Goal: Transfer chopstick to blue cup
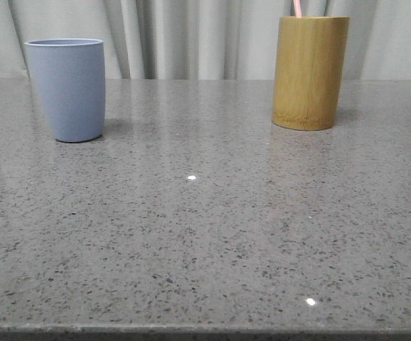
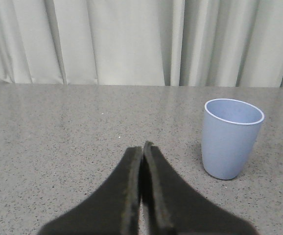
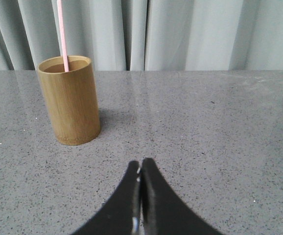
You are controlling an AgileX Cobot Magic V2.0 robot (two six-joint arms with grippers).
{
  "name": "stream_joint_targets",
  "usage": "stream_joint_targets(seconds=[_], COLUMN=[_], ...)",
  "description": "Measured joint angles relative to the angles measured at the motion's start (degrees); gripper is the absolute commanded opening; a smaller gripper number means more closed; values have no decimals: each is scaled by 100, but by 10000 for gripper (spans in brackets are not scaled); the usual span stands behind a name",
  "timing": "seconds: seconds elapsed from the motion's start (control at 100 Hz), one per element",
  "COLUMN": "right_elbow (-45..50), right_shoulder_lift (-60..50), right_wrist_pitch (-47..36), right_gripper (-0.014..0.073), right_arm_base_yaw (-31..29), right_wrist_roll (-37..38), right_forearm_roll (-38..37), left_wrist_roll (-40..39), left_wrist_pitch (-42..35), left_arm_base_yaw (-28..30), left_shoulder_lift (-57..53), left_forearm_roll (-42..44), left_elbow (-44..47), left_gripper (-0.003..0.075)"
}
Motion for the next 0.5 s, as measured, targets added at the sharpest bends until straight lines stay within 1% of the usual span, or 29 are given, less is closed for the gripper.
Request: stream_joint_targets(seconds=[0.08,0.13,0.18,0.21,0.22,0.28,0.39,0.45,0.5], right_elbow=[-361,-588,-762,-855,-878,-1042,-1244,-1317,-1366], right_shoulder_lift=[451,707,948,1080,1142,1366,1717,1862,1953], right_wrist_pitch=[185,279,349,397,413,452,461,461,472], right_gripper=[-82,-60,-25,7,15,82,230,301,337], right_arm_base_yaw=[0,0,0,0,0,0,0,0,0], right_wrist_roll=[0,0,0,0,0,0,0,0,0], right_forearm_roll=[0,0,0,0,0,0,0,0,0], left_wrist_roll=[0,0,0,0,0,0,0,0,0], left_wrist_pitch=[262,414,517,558,574,628,666,681,684], left_arm_base_yaw=[0,0,0,0,0,0,0,0,0], left_shoulder_lift=[476,743,997,1135,1202,1446,1857,2030,2137], left_forearm_roll=[-21,-29,-29,-29,-29,-29,-29,-43,-69], left_elbow=[-356,-562,-742,-849,-869,-1010,-1166,-1260,-1316], left_gripper=[-12,11,61,99,99,179,312,354,375])
